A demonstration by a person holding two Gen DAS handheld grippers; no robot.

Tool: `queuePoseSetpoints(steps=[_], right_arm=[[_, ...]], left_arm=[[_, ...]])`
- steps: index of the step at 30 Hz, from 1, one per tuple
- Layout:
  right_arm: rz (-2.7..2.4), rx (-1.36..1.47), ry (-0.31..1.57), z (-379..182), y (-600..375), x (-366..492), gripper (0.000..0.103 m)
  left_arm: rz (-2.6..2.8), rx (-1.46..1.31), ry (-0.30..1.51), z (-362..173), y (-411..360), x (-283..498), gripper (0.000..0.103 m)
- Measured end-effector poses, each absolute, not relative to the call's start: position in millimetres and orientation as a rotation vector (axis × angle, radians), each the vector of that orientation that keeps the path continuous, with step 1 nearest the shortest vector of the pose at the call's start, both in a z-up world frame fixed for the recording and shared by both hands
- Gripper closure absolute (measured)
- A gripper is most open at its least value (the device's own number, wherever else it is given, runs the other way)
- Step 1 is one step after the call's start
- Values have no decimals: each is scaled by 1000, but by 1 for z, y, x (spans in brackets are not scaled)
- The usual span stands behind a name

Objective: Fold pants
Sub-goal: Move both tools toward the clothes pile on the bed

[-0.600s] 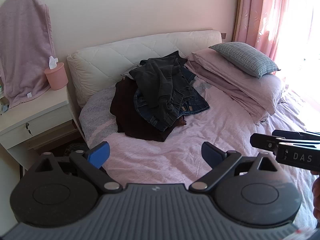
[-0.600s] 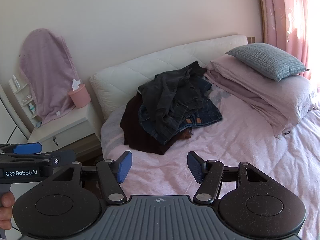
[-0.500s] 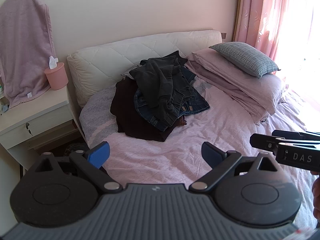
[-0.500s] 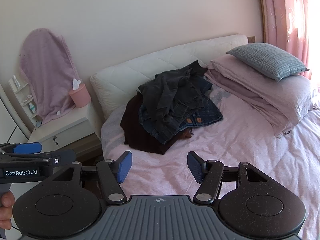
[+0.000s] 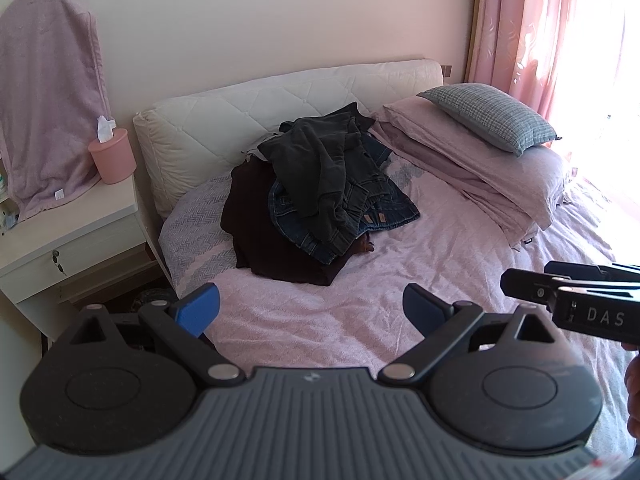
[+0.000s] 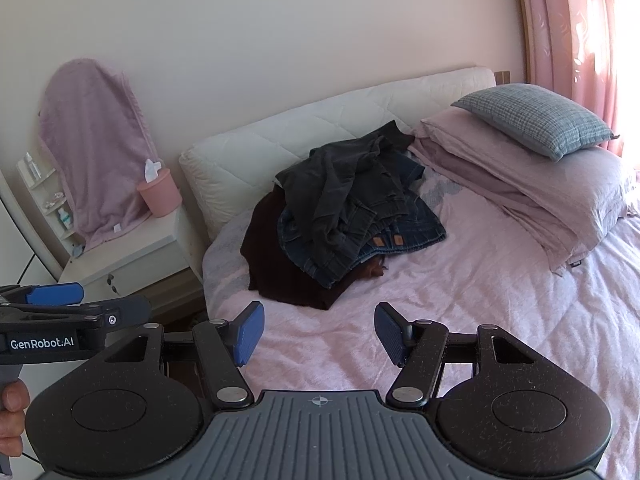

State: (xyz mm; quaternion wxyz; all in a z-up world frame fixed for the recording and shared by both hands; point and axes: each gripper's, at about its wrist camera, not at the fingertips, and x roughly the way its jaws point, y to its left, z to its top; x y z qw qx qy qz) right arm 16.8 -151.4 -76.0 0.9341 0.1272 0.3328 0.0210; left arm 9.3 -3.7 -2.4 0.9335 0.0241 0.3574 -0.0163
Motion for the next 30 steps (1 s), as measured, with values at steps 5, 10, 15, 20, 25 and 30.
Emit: queuePoseSetpoints(steps=[5,10,15,20,25,30], right_arm=[[46,261,684,-77,-151,18,45],[47,264,689,-78,-151,22,45],[52,266,692,-79,-151,24,45],[50,270,696,-81,-149,27,45],[44,275,699,-81,-150,31,45],[44,279,708,-82,-151,36,45]], left_arm=[[-42,53,734,-3,-5,10,7],[-43,54,738,-4,-5,12,7],[-66,62,742,-6,-5,14,7],[-99,74,747,-7,-4,18,7],[-111,77,751,-7,-2,24,7],[-112,80,758,-9,-3,29,7]])
